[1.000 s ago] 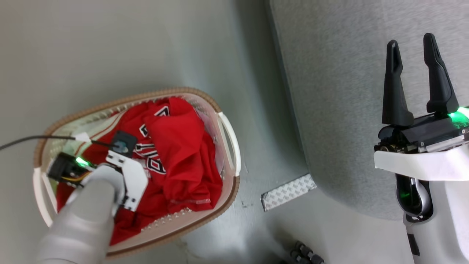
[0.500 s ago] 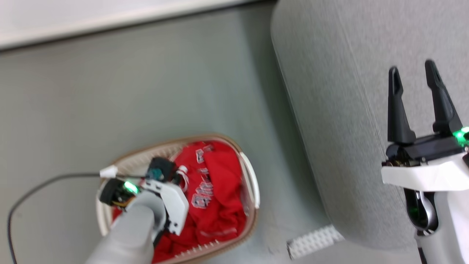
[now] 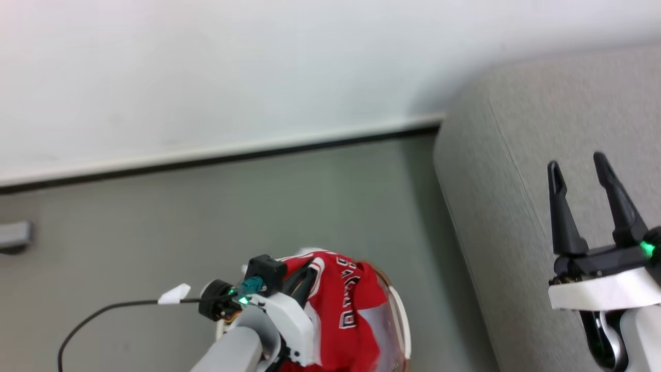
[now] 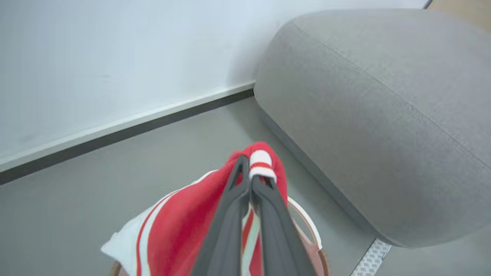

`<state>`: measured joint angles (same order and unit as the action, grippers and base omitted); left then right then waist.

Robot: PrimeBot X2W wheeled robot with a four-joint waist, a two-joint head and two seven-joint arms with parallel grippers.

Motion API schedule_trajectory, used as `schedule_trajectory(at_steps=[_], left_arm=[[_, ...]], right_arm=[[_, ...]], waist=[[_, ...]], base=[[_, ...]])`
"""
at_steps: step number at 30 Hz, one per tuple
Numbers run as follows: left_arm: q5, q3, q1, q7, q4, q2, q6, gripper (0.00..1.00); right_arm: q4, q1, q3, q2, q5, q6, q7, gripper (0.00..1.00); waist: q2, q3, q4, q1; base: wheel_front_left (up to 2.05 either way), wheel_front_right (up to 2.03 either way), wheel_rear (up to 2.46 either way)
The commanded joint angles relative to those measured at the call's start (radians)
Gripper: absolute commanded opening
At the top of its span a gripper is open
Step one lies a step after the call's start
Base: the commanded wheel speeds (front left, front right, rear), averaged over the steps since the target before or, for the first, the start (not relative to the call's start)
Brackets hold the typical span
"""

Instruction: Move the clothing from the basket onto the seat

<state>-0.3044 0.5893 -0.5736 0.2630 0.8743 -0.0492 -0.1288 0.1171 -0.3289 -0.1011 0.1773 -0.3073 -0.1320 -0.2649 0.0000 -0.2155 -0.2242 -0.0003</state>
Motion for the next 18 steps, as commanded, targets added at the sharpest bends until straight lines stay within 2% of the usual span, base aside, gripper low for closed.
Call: schedule_trajectory(at_steps=[1, 7, 12, 18], left_arm=[[-0.020, 0.003, 0.023, 0.002, -0.018, -0.003, -0.002, 0.00], [-0.069, 0.015, 0.041, 0.002, -0.135, -0.005, -0.002, 0.00], [-0.061, 0.007, 0.018, 0.002, -0.250, -0.025, 0.001, 0.00], [-0.096, -0.020, -0.019, -0.057, -0.404, -0.044, 0.012, 0.00]], right_arm=[[0.008, 0.021, -0.003, 0.009, -0.006, 0.002, 0.001, 1.00], [0.022, 0.069, -0.013, 0.016, -0.021, 0.002, 0.001, 1.00], [0.025, 0.108, -0.026, 0.010, -0.031, 0.002, 0.001, 1.00], [0.020, 0.147, -0.046, -0.002, -0.041, 0.002, 0.001, 1.00]], waist=[[0.0000, 0.087, 0.066, 0.0003], [0.0000, 0.178, 0.098, 0.0003], [0.0000, 0.226, 0.115, 0.0003], [0.0000, 0.253, 0.127, 0.0003]], base=[[0.00, 0.00, 0.00], [0.00, 0.00, 0.00], [0.00, 0.00, 0.00], [0.00, 0.00, 0.00]])
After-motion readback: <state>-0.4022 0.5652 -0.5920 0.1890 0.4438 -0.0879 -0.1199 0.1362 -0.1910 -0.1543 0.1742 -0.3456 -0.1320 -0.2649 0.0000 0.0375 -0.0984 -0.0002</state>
